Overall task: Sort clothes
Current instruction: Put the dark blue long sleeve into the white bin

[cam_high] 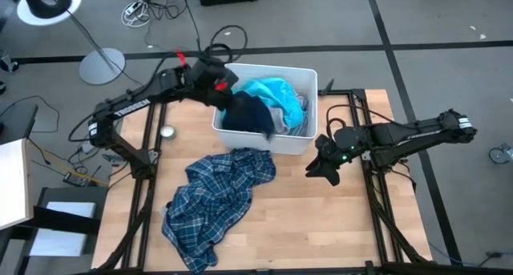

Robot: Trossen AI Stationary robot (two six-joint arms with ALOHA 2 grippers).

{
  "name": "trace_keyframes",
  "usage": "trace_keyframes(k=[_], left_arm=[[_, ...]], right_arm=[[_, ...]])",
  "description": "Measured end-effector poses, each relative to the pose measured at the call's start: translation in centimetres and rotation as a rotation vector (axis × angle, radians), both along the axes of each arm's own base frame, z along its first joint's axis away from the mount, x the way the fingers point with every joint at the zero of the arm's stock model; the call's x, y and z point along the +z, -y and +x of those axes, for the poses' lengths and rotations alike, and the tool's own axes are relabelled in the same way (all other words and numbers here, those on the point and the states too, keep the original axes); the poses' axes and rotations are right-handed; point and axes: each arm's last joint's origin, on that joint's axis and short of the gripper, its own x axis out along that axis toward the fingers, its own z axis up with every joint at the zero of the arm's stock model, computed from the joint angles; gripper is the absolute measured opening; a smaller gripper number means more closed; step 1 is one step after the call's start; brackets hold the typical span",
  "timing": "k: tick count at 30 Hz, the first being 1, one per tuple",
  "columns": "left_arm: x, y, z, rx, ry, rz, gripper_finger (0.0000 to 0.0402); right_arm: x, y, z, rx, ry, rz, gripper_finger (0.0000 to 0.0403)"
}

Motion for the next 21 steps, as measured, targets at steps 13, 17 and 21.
trace_keyframes(k=[13, 17, 21], left_arm=[[1.4, 7.6, -5.4, 0.099, -0.198, 0.126, 0.012], [0.4, 10.4, -5.6, 0.045, -0.289, 0.118, 0.012], [-0.6, 13.2, -5.6, 0.024, -0.3, 0.139, 0.012]], right_arm=[[-0.8, -1.5, 1.5, 0.037, -0.004, -0.007, 0.0153], [-1.8, -2.5, 2.7, 0.096, -0.011, -0.057, 0.0153], [-2.5, -3.3, 4.6, 0.151, 0.064, -0.134, 0.0153]])
